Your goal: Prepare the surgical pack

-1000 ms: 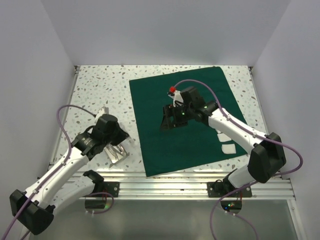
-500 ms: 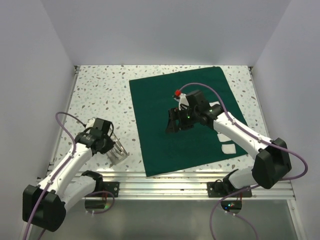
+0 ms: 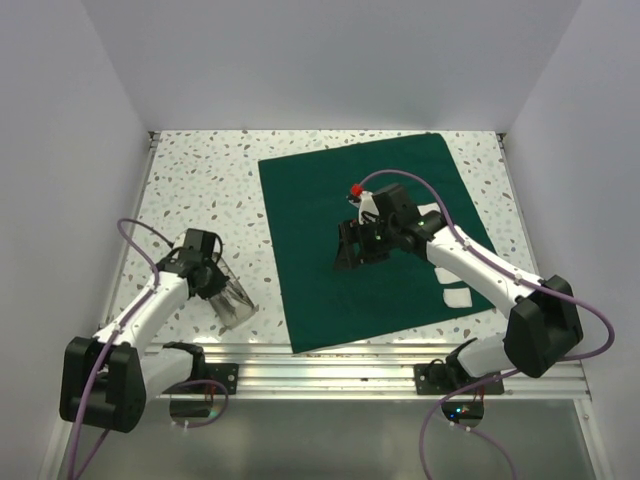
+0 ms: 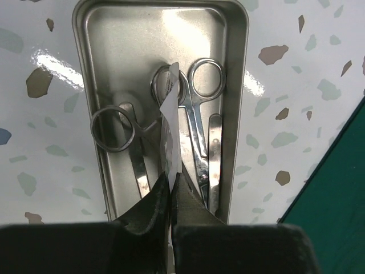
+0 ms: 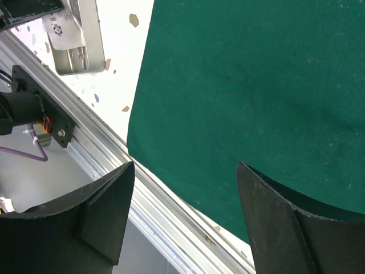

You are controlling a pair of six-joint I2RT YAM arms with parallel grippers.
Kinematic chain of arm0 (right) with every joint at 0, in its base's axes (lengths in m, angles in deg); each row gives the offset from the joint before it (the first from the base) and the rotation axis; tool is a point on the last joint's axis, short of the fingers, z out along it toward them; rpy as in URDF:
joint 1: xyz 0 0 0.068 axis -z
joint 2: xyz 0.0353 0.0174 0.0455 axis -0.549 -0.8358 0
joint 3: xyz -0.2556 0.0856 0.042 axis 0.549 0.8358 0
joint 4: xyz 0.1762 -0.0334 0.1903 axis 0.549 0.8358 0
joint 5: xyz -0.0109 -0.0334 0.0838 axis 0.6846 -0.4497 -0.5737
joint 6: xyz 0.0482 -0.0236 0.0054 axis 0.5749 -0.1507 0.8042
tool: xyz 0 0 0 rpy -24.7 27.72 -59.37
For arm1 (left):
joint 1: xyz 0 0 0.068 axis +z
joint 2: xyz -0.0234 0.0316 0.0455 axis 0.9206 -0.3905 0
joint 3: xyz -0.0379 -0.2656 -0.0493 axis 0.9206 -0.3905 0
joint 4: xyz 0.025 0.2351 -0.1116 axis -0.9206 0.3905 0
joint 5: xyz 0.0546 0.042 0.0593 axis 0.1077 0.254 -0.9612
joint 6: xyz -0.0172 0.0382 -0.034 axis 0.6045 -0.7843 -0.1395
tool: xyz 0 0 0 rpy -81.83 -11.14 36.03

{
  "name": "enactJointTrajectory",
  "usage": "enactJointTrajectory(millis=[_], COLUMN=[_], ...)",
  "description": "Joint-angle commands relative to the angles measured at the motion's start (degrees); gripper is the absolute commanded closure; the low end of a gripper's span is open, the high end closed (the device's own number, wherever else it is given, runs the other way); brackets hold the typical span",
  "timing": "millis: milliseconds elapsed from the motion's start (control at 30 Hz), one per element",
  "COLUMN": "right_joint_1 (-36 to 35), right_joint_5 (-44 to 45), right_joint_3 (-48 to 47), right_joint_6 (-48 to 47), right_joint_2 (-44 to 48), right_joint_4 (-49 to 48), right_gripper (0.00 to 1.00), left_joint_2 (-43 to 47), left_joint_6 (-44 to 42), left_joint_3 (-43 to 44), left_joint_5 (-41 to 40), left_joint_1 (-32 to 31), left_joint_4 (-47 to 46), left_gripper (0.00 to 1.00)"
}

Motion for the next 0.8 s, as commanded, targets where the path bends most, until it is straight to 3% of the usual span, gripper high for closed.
enactJointTrajectory(millis=[0, 200, 367, 533, 767], right_joint_1=[0.27, 0.36, 0.36, 0.27, 0.27], right_joint_5=[-0.13, -1.18, -2.33, -2.15, -3.03], right_joint_3=[0.23, 0.23, 0.5, 1.2, 0.94], right_joint_6=[-0.81, -0.2, 0.42, 0.51, 0.86], right_joint_2=[1.62, 0.92, 0.57, 1.01, 0.04], right_joint_4=[-0.83, -1.62, -2.06, -2.33, -2.68], right_gripper=[0.25, 0.25, 0.25, 0.25, 0.25], left_joint_2=[0.09, 4.14, -5.16, -6.76, 2.01], left_joint_6=[-2.14, -2.83, -6.61, -7.94, -5.32], left_joint_3=[1.2, -0.39, 3.65, 4.7, 4.89], left_joint_5=[1.67, 1.77, 0.44, -1.84, -2.46], left_joint_1=[0.42, 0.42, 0.6, 0.6, 0.51], left_joint_4=[-4.11, -5.86, -6.57, -8.07, -2.27], left_gripper=[1.0, 1.0, 1.0, 1.0, 1.0])
